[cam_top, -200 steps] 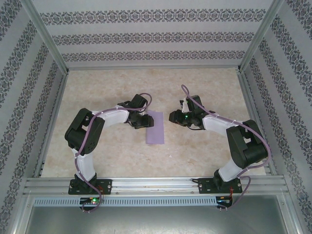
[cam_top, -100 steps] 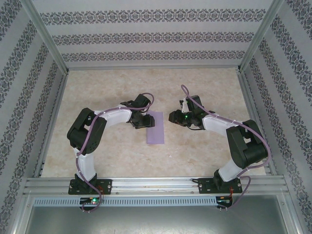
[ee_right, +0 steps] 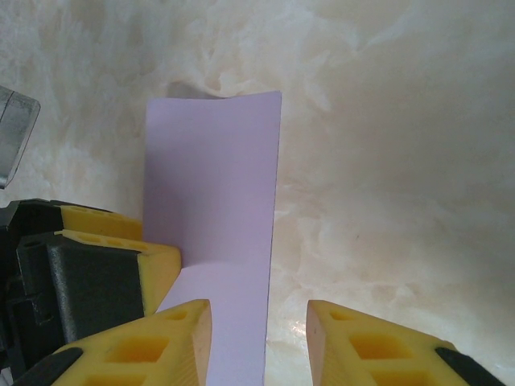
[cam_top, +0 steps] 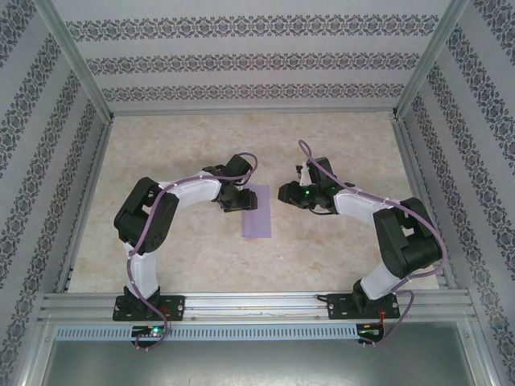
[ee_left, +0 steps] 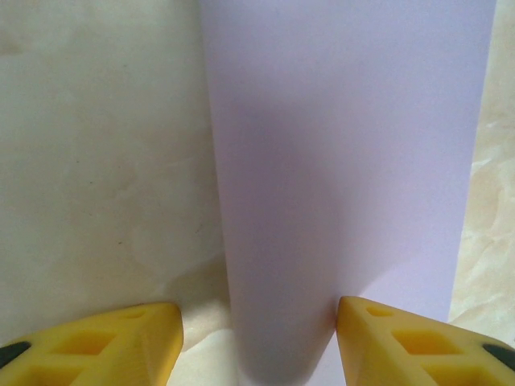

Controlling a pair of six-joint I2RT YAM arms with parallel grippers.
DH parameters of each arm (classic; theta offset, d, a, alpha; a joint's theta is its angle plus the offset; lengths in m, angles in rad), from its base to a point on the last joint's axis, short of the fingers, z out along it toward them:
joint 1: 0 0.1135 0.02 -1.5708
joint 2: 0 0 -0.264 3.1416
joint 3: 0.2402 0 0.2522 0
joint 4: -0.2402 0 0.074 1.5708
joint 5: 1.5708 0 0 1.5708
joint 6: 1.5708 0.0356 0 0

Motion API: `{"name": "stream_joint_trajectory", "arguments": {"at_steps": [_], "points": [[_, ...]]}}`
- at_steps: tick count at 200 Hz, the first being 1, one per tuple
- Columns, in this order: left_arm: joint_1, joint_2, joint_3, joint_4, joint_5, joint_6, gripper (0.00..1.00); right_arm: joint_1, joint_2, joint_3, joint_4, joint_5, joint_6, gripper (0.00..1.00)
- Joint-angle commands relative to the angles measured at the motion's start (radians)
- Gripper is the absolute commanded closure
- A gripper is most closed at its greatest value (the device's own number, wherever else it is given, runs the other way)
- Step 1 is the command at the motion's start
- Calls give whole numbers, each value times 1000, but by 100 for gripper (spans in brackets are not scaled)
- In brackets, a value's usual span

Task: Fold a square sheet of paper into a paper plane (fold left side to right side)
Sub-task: First fold in half a square sheet of paper at the center of the table, then hold the square sheet of paper at the center of the table.

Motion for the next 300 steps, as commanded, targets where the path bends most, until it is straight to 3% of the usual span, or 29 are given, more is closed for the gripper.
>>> {"name": "stream_joint_trajectory", "arguments": {"at_steps": [1,184,251,300], "points": [[-69,165,-46,117,92,8,44,14,7,10,3,-2,-9,64],[-70,172,-38,103,88,20,44,52,60,49,5,-34,-5,64],[-69,169,-40,103,85,20,44,106,159,117,28,-91,17,87],[-70,169,-41,102,84,21,44,120,230,136,34,-91,29,91]]}}
